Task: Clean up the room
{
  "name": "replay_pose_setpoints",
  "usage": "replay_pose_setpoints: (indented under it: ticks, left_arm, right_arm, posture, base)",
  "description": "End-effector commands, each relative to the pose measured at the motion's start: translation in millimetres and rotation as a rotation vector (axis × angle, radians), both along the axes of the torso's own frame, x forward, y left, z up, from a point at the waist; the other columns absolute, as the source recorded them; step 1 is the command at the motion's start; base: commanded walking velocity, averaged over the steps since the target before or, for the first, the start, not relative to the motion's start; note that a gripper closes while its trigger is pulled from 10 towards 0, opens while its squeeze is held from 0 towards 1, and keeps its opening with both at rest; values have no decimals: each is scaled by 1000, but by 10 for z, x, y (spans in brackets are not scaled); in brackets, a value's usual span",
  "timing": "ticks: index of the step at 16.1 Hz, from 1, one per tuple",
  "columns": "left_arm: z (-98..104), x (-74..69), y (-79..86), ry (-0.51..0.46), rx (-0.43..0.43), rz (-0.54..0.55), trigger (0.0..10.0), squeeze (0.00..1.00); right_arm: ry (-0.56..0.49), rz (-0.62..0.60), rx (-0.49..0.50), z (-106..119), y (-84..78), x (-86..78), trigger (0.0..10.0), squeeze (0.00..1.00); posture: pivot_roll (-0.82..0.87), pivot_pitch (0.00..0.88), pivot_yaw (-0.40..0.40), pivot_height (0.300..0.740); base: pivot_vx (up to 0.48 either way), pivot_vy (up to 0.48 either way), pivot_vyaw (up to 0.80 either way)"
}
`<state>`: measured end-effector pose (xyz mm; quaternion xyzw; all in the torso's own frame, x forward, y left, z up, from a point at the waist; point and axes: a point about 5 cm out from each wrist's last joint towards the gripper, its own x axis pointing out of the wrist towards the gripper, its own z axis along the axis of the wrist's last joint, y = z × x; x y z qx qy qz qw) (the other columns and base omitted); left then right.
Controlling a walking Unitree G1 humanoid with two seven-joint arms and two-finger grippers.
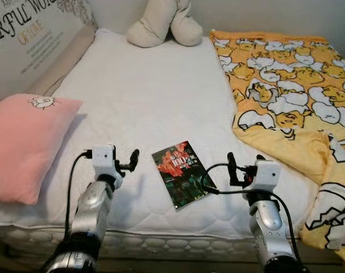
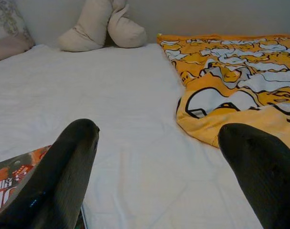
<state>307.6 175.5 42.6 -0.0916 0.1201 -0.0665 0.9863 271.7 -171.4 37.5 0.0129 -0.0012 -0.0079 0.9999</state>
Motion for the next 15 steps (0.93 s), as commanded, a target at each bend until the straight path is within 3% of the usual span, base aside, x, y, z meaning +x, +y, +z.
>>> replay_pose_setpoints:
  ticks: [1, 3, 4, 6, 10, 12, 14, 15]
  left_arm:
    - [-48, 48, -91, 74, -90, -31, 10000, 0]
    - [-101, 87, -318, 159, -228, -100, 10000, 0]
    - [-138, 86, -487, 200, -260, -158, 10000, 0]
    - [-200, 58, -591, 248, -259, -180, 10000, 0]
    - [-317, 21, -608, 333, -188, -142, 10000, 0]
    - [-327, 27, -584, 343, -141, -129, 10000, 0]
    - [-338, 20, -591, 355, -170, -125, 10000, 0]
    - [-341, 16, -624, 369, -236, -112, 10000, 0]
  right_arm:
    - [-3, 22, -14, 11, 38, -20, 10000, 0]
    - [-5, 25, -26, -6, 25, -147, 10000, 0]
    - [-1, 7, -39, -15, -34, -293, 10000, 0]
    - [22, -14, -50, -59, -88, -464, 10000, 0]
    - [79, -29, -79, -89, -123, -844, 10000, 0]
    - [95, -50, -79, -78, -143, -918, 10000, 0]
    - [103, -69, -75, -74, -141, -954, 10000, 0]
    - [107, -73, -73, -69, -134, -965, 10000, 0]
  posture:
    - [14, 0, 1, 740]
    - [-37, 43, 10, 740]
    - [-75, 76, 15, 740]
    - [-115, 108, 18, 740]
    - [-188, 160, 31, 740]
    - [-204, 164, 44, 740]
    - [-213, 167, 54, 740]
    - [-220, 169, 57, 740]
  base:
    - [0, 0, 0]
    - [0, 0, 0]
    - [0, 0, 0]
    - [0, 0, 0]
    - [0, 0, 0]
    - [0, 0, 0]
    - [0, 0, 0]
    - [0, 0, 0]
